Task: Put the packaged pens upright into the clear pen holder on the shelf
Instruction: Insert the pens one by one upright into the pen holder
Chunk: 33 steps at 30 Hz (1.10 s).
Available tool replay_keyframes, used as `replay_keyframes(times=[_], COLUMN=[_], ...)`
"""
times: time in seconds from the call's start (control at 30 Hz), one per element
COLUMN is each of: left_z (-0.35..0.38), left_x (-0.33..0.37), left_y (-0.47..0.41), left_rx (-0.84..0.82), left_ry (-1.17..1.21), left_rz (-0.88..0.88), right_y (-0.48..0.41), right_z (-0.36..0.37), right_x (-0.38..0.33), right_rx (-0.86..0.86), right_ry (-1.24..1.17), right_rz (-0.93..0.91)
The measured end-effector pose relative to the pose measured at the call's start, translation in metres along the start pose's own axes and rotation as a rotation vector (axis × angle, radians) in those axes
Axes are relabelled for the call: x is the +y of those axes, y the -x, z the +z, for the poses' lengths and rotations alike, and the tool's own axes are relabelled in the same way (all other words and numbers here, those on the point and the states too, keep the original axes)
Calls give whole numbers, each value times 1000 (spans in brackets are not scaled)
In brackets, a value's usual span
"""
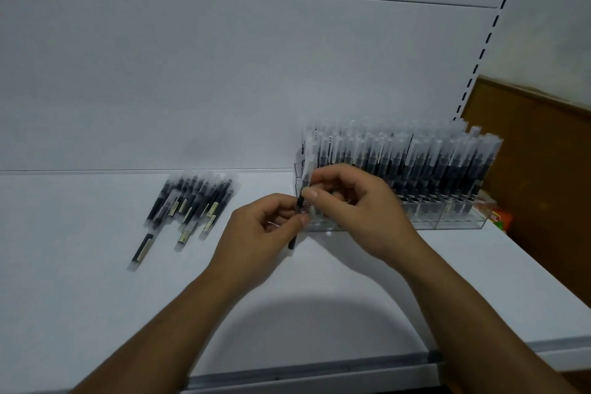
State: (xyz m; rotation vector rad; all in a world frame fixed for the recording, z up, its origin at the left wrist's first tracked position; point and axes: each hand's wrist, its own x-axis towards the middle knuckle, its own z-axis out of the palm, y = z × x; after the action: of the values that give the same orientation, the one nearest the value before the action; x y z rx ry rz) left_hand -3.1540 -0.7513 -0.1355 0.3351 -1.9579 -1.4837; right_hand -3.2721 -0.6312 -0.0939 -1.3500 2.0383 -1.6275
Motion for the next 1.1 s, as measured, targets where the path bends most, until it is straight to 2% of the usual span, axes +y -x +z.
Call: replay_keyframes(times=[0.2, 0.3, 0.37, 0.47, 0.63, 0.8, 1.1], left_z=[0, -6, -8, -6, -5, -5, -4], left_x=[0, -4, -7, -11, -12, -11, -12], left_y=[4, 4, 3, 4, 3, 3, 4], left_rx=[13, 82, 41, -47, -63, -59, -56], left_ry=[-246, -465, -531, -623, -670, -680, -643], left_rz=[101, 139, 114, 106, 118, 124, 109], right_y=[-2, -6, -12, -18, -26, -27, -19], right_z=[-1, -15, -27, -34, -28, -18, -16], right_x=[-2, -12, -18, -18, -9, 0, -5], right_rx=[29, 188, 307, 360, 331, 163, 169], right_ry=[-67, -145, -133, -50, 85, 330, 441], right_rz=[30, 9, -28, -56, -33, 29, 57])
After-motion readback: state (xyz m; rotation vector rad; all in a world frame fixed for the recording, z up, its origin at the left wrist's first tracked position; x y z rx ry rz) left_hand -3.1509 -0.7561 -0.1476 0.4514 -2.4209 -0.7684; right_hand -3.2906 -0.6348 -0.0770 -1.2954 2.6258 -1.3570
